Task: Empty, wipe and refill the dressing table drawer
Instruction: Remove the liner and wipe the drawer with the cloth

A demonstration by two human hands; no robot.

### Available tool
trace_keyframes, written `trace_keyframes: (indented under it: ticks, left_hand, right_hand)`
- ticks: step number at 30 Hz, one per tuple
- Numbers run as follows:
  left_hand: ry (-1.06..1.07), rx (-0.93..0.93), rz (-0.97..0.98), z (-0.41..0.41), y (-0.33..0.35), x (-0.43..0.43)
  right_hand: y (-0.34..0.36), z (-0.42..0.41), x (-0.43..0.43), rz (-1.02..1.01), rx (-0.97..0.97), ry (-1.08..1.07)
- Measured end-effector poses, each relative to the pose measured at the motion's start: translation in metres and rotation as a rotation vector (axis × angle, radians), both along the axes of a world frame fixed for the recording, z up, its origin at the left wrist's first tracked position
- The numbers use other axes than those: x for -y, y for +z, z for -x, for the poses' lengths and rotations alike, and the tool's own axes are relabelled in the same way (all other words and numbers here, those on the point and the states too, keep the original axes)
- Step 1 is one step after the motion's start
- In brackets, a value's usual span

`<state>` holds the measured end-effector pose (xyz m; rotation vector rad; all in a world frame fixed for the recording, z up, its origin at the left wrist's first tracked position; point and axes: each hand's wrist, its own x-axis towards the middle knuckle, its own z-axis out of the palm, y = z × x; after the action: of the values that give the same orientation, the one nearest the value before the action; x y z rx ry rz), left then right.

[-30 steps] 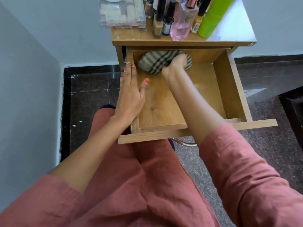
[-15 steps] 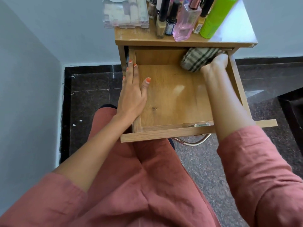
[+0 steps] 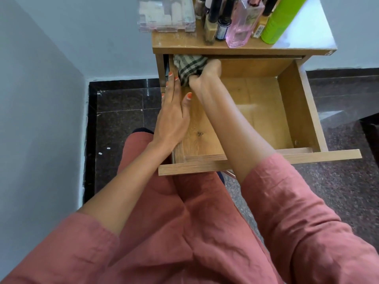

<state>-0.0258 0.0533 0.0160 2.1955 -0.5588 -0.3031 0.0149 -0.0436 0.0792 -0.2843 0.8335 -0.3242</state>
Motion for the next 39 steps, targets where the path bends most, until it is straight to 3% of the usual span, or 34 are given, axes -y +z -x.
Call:
trace_keyframes:
  ticks: [11,22,29,32,37,39]
  left_hand:
    - [0.011,0.028,-0.004,-0.001,-0.003,0.002]
    - [0.012,0.047,-0.003,-0.002,-0.006,0.002]
    - [0.014,0.032,-0.005,-0.002,-0.006,0.002]
    - [0.010,0.035,-0.003,0.000,-0.004,0.001]
    - [0.018,0.006,-0.036,0.001,-0.003,0.000]
    - [0.017,0.002,-0.043,0.000,-0.003,0.000]
  right_hand:
    - [-0.032,-0.003,0.026,0.053,-0.130,0.401]
    - [-0.041,0.009,0.030,-0.053,-0.057,0.413]
    - [-0.035,0.015,0.040,0.007,-0.018,0.460]
    - [-0.039,0.016,0.043,0.193,-0.085,0.565]
    - [-0.039,0.024,0.042,0.845,-0.304,1.020]
    - [-0.045,0.019,0.036,1.015,-0.381,1.054]
